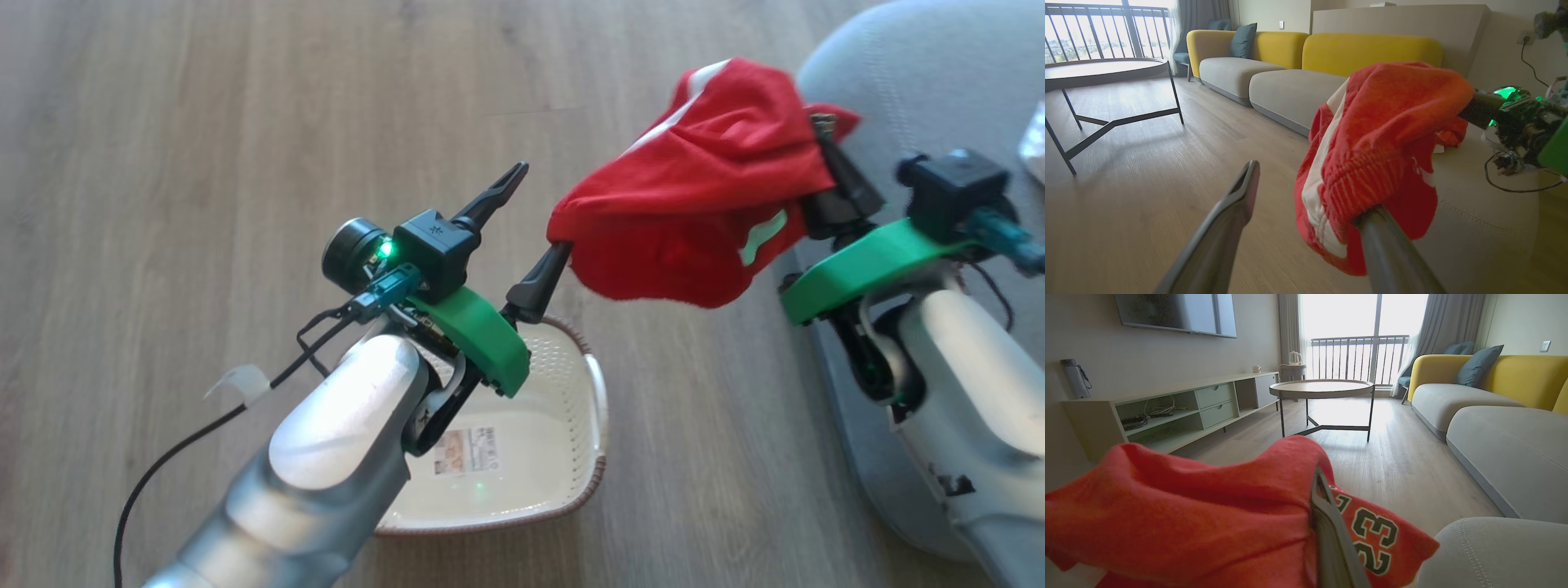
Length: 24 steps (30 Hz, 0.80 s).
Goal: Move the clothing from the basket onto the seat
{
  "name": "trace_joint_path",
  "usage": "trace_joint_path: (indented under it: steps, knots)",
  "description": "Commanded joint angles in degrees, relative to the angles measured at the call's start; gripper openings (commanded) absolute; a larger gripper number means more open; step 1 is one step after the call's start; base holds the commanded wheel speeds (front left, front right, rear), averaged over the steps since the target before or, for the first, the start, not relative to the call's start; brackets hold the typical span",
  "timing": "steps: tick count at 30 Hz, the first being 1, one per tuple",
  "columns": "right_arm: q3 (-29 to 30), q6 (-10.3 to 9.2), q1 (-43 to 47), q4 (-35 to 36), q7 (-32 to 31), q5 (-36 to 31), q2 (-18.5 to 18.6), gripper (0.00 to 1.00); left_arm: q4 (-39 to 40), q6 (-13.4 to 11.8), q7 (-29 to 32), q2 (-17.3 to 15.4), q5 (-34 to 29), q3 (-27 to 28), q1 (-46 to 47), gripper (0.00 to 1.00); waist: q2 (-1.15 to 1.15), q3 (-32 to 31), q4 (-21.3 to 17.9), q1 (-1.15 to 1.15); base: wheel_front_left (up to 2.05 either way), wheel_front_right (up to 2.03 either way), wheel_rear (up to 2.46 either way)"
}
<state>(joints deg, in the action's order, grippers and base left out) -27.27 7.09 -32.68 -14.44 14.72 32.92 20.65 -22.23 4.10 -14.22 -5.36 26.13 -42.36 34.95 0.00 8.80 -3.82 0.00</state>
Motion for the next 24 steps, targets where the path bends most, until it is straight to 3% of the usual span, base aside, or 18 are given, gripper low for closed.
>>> trace_joint_path:
  steps: [1, 9, 24]
  knots:
    - [0.99, 0.40, 0.35, 2.27, 0.28, -0.46, -0.28, 0.00, 1.43, 0.19, -0.56, -1.10, 0.38, 1.68, 1.42, 1.00, 0.00, -0.27, -1.49, 0.00, 0.00, 0.00, 0.00]
    - [8.69, 0.40, 4.21, 5.14, 0.28, -2.70, -1.74, 0.00, -0.50, 1.02, -0.73, -1.61, 0.33, 2.16, 0.40, 1.00, 0.00, -1.15, -7.49, 0.00, 0.00, 0.00, 0.00]
    - [12.36, 0.40, 9.35, 8.60, 0.28, -2.78, -4.49, 0.00, 0.27, 1.68, -0.77, -2.22, -0.76, 6.54, -2.68, 1.00, 0.00, -2.89, -22.68, 0.00, 0.00, 0.00, 0.00]
